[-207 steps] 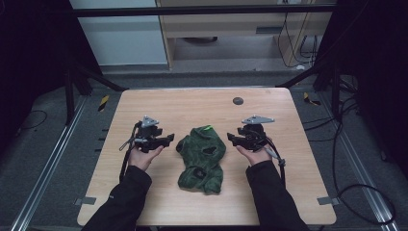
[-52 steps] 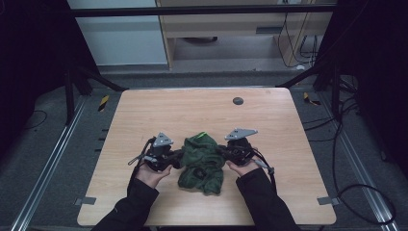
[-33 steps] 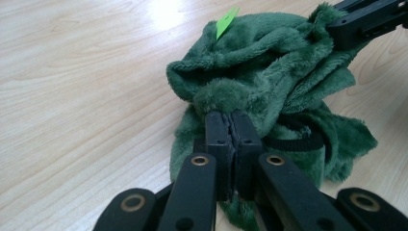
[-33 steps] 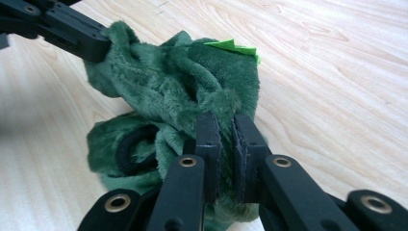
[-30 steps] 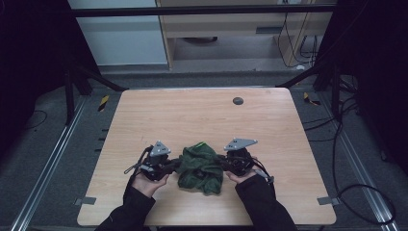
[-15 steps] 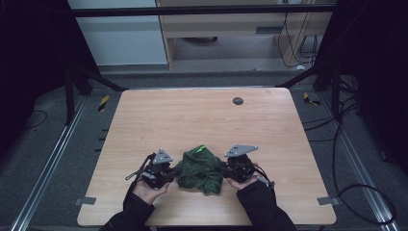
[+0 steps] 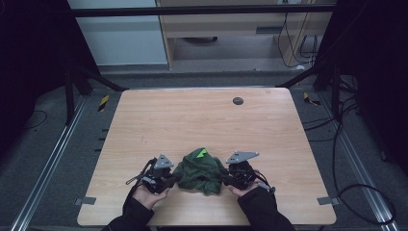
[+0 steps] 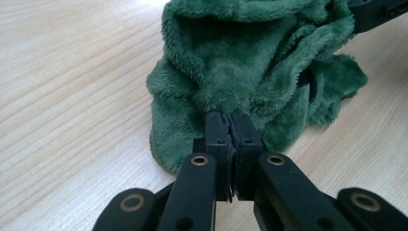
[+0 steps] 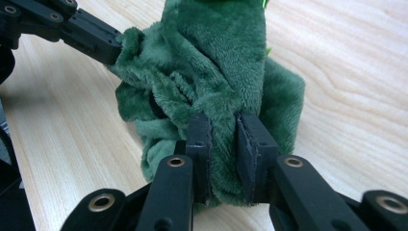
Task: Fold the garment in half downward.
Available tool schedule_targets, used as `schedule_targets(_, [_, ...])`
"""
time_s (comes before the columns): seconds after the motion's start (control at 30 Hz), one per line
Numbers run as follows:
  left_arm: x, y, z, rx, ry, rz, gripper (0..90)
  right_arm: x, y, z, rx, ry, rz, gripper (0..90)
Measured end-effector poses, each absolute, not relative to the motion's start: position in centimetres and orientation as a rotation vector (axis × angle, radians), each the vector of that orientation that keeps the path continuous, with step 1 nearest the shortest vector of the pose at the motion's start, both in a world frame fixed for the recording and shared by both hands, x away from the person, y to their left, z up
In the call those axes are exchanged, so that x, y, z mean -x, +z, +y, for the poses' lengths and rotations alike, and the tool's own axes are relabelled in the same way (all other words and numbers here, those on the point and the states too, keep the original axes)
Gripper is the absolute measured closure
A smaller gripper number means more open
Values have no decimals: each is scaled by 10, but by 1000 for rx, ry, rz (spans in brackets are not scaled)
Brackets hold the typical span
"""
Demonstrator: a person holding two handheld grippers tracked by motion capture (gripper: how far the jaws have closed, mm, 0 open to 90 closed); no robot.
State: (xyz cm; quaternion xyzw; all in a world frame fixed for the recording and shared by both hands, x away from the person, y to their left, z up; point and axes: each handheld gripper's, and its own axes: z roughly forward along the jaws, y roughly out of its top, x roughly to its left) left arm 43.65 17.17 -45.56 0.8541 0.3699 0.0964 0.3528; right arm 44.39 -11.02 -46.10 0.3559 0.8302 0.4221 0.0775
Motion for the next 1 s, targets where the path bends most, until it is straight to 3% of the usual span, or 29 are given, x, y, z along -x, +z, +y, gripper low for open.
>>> schedule_targets(0.6, [-429,-463,166,-2234,230,948,876,-441,-475,-111,-1106,1208,2509,736])
schedule_targets(1.0, [-429,-455,177,-2166,269,986,750,-440,-465,-116,-1114,1251,2474,654])
